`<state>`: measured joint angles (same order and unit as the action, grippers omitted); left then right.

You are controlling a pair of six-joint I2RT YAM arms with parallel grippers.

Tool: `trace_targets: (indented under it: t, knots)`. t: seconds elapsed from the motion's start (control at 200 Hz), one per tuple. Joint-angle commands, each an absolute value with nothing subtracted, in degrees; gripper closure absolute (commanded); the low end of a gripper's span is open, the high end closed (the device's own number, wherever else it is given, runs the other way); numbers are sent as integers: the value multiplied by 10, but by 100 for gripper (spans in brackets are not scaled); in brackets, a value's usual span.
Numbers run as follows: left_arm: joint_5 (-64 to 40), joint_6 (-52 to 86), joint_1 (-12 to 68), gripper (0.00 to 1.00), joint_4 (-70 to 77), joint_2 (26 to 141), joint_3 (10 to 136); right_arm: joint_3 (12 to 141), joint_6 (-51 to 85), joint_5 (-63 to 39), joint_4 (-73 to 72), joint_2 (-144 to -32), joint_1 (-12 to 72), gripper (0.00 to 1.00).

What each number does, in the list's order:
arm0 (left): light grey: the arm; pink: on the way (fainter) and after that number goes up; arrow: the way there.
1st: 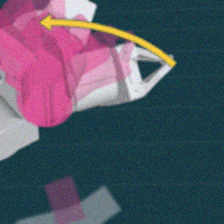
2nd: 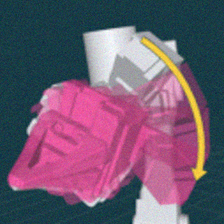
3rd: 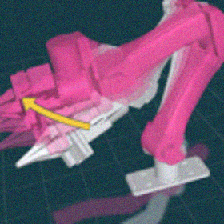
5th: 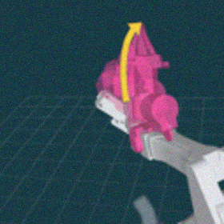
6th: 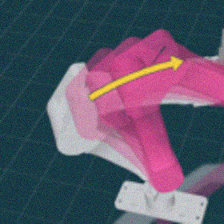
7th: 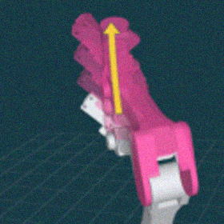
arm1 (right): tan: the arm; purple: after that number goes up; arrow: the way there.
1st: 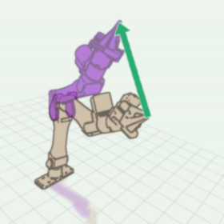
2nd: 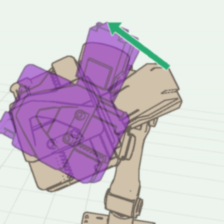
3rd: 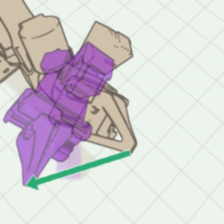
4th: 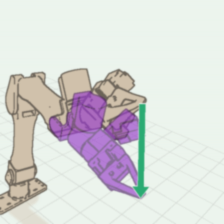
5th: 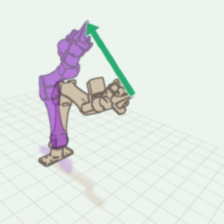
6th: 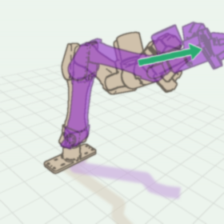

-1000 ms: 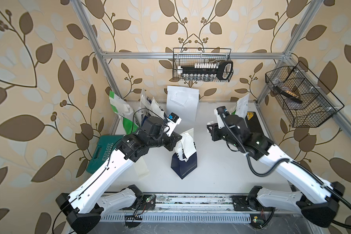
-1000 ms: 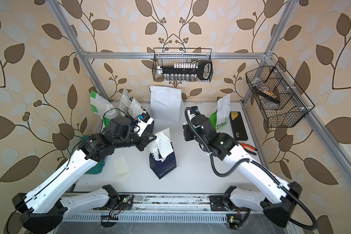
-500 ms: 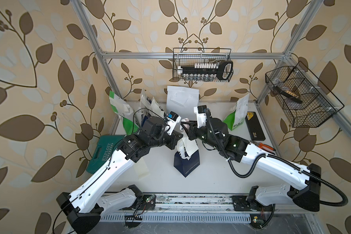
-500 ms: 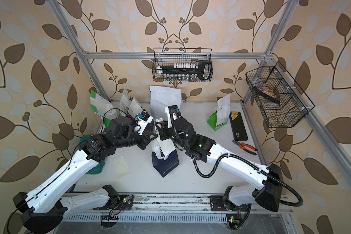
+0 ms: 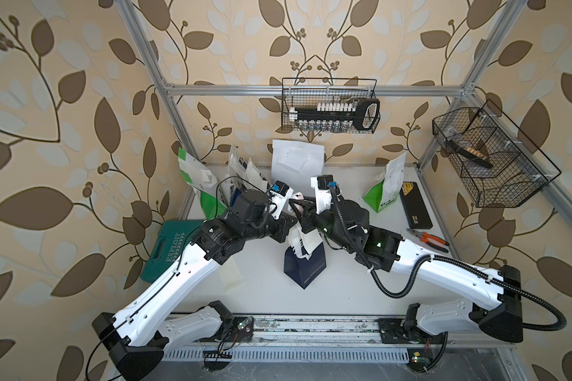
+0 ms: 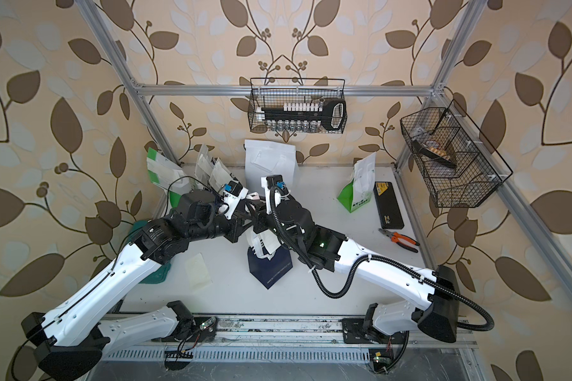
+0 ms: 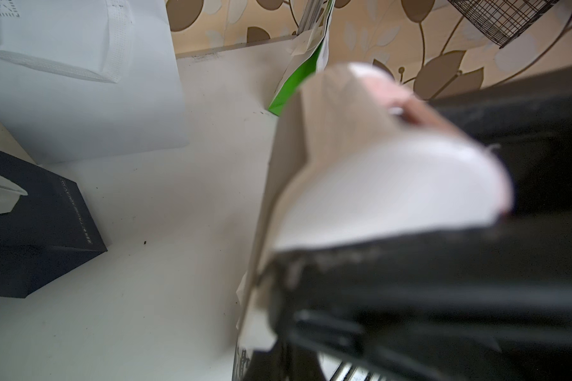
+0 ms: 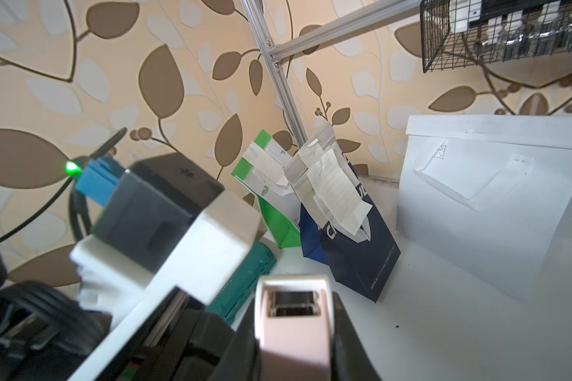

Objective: Staple the receipts to the bags
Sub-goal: Place the stapler in the takeout bag.

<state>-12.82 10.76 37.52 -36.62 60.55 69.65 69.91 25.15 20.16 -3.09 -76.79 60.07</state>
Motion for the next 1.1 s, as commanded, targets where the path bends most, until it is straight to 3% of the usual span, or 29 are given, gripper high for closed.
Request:
trace_targets:
  t: [0.0,0.45,1.1]
  knots:
    - [-120,111,378,100,-344,591,705,679,215,247,-64,-749,615,100]
    - [-150,111,378,100,-337,585,703,637,181,276,-118,-753,616,100]
    - [-138,73,379,100,-312,575,694,680,210,262,16,-749,618,100]
